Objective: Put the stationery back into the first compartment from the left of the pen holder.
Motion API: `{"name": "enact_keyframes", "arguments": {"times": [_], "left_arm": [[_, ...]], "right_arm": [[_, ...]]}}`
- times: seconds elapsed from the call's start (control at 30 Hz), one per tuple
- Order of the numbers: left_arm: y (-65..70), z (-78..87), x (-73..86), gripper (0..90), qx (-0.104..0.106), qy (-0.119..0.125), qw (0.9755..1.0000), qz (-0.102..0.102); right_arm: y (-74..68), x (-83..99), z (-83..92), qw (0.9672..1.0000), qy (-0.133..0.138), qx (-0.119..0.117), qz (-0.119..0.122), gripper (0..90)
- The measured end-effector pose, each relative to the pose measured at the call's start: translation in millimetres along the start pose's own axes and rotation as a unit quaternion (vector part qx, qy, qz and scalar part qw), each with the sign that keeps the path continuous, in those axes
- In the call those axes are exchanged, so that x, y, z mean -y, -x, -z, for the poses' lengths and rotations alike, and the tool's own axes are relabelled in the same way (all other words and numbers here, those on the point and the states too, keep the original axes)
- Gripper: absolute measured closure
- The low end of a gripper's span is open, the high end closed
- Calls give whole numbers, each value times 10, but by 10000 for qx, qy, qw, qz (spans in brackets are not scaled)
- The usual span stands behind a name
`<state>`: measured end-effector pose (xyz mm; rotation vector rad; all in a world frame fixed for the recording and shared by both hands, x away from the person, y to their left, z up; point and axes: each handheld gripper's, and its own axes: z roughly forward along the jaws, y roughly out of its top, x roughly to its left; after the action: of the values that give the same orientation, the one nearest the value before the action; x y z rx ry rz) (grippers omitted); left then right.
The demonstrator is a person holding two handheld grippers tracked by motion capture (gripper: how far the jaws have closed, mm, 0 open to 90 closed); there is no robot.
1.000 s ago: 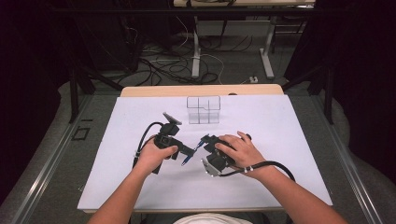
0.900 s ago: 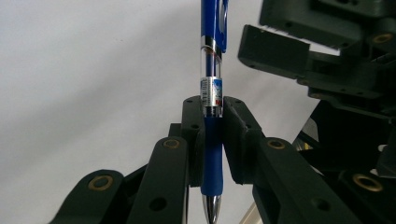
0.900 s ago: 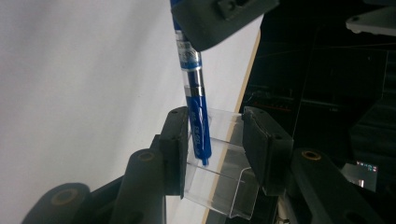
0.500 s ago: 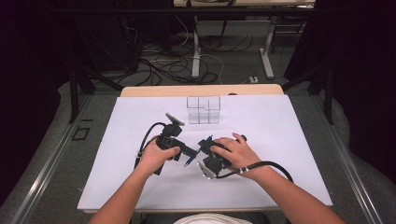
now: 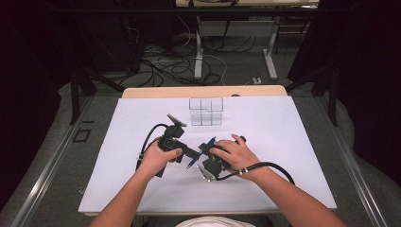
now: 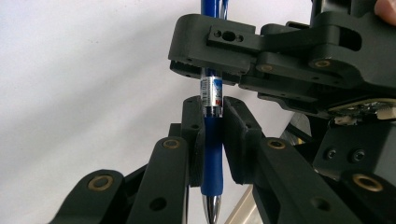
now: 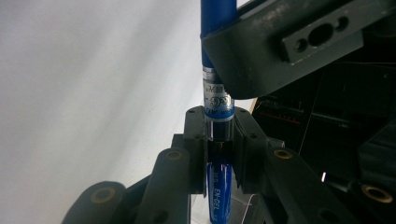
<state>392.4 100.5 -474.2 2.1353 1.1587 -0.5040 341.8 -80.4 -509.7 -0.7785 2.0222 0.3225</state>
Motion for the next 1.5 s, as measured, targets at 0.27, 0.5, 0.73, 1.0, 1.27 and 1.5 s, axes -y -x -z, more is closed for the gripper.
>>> {"name": "enact_keyframes", "arguments": {"times": [0.27,0.5,0.73,1.0,1.27,1.5], "left_arm": [[-25,27,-2,789,-67,113,9999,-1],[-84,121,6,684,-144,458,9988,26],[-165,255,43,566,-569,1047,9929,48],[-324,360,104,391,-1350,1652,9765,-303],[-435,487,172,278,-1965,2056,9570,-572],[-535,572,266,247,-2122,2105,9534,-419]], "right_arm": [[17,-1,-43,10000,-34,19,45,792],[56,-12,-73,10000,6,43,39,792],[98,-12,-97,9999,80,42,-51,792],[142,37,-140,9991,142,-23,-404,792],[238,95,-148,9967,298,130,-747,793],[310,145,-196,9927,368,115,-1139,792]]}}
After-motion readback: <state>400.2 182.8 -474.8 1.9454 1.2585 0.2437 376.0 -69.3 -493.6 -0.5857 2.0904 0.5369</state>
